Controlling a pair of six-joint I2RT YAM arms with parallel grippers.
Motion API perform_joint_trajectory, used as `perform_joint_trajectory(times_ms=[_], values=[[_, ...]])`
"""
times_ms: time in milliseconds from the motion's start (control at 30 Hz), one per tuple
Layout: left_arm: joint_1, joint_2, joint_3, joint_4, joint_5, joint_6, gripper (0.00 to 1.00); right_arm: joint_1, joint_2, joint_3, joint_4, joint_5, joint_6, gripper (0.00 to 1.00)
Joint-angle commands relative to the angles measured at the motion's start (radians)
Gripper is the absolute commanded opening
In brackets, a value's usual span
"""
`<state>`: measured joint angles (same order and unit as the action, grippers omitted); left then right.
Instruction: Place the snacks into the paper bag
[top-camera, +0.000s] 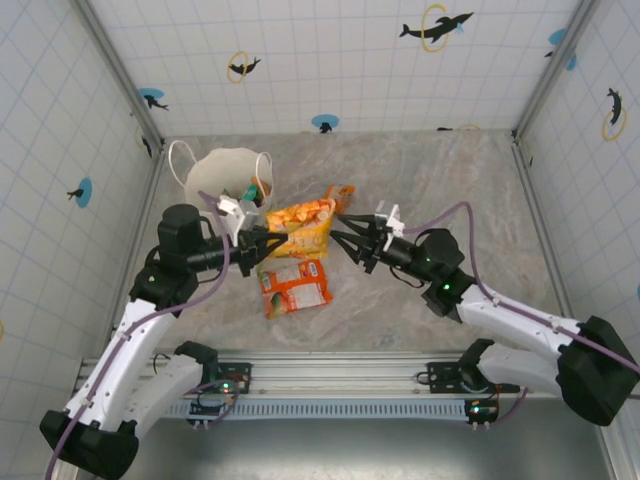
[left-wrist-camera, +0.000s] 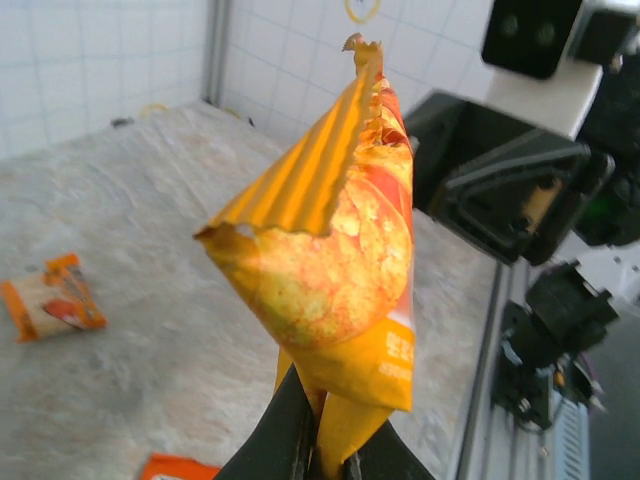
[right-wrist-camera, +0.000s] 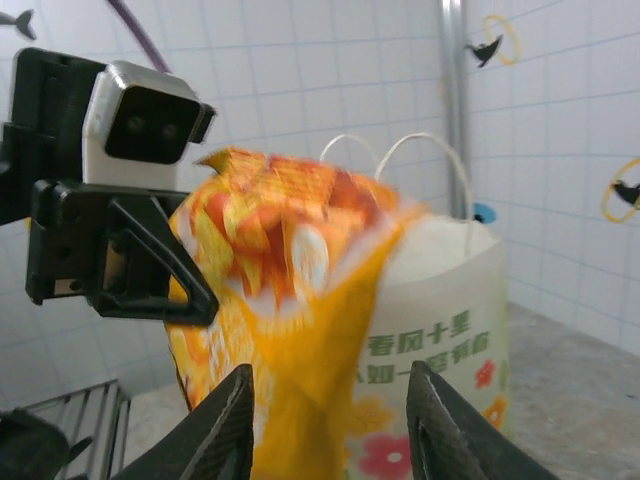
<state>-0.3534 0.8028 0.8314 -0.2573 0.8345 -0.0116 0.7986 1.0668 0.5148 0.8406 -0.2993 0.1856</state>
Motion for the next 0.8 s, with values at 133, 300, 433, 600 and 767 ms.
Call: perform_joint_trajectory(times_ms=[133, 300, 433, 600, 767], values=[[-0.002, -0.011, 0.135, 0.173, -0.358, -0.088, 0.06, -0.004, -0.076, -0.101, 0.021, 0.161, 0.028, 0.45], [-0.002, 0.000, 0.209, 0.290, -0.614, -0.081, 0.07, 0.001, -0.070, -0.109, -0.012, 0.155, 0.044, 0.46], [-0.002, 0.049, 0.275, 0.313, -0.762, -0.046, 0.10, 0.005, -0.072, -0.113, -0.026, 0.158, 0.040, 0.47], [-0.002, 0.130, 0.356, 0.257, -0.915, 0.015, 0.11, 0.008, -0.081, -0.124, -0.039, 0.161, 0.039, 0.48], [-0.002, 0.180, 0.375, 0.112, -0.959, 0.011, 0.14, 0.011, -0.088, -0.128, -0.073, 0.167, 0.034, 0.49]])
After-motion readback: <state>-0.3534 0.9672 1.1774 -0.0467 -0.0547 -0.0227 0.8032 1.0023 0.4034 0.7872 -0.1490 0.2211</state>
